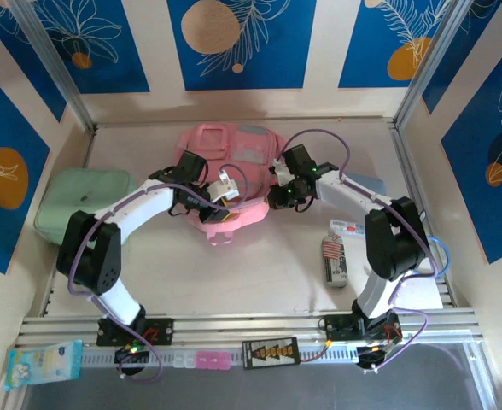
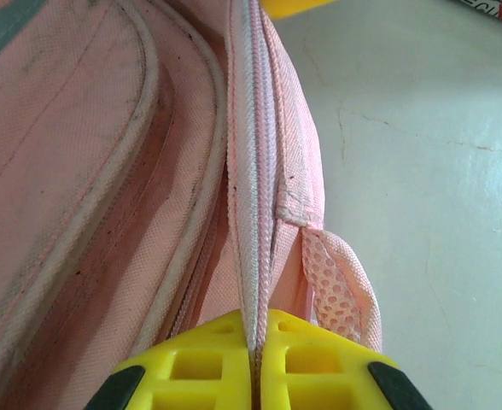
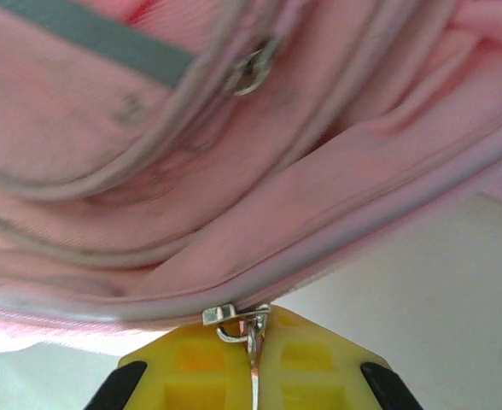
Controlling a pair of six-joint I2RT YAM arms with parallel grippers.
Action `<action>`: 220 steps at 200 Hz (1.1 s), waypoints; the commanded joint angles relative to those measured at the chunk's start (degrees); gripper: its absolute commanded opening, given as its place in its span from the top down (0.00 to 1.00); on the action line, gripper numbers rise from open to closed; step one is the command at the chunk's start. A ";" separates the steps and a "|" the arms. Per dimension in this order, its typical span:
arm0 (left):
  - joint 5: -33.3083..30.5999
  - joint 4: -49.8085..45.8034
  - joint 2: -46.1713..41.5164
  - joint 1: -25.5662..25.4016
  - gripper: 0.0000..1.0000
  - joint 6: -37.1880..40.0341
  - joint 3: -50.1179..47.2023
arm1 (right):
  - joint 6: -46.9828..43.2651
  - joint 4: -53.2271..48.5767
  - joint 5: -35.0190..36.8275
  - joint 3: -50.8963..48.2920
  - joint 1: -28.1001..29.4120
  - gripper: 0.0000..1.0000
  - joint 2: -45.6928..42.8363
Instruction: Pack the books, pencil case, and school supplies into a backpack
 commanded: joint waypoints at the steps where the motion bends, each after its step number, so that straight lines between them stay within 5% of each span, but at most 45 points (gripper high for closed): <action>1: -0.36 -6.36 -3.68 1.33 0.93 1.61 1.46 | -0.72 1.68 1.23 2.42 -3.92 0.93 1.91; 50: 1.97 -9.33 -5.09 1.94 0.93 3.31 2.60 | -7.00 3.37 -4.44 7.34 -10.46 0.92 6.09; 174: 4.39 -10.02 -5.78 1.87 0.93 2.69 0.28 | 5.76 0.92 -4.95 19.61 -16.72 0.86 18.77; 199: 4.99 -9.96 -5.90 1.55 0.83 2.08 0.82 | 3.95 1.08 -7.97 15.58 -15.17 0.81 13.93; 220: 5.42 -8.55 -7.35 1.18 0.63 0.17 1.02 | 5.00 2.59 -9.09 9.74 -13.98 0.63 7.29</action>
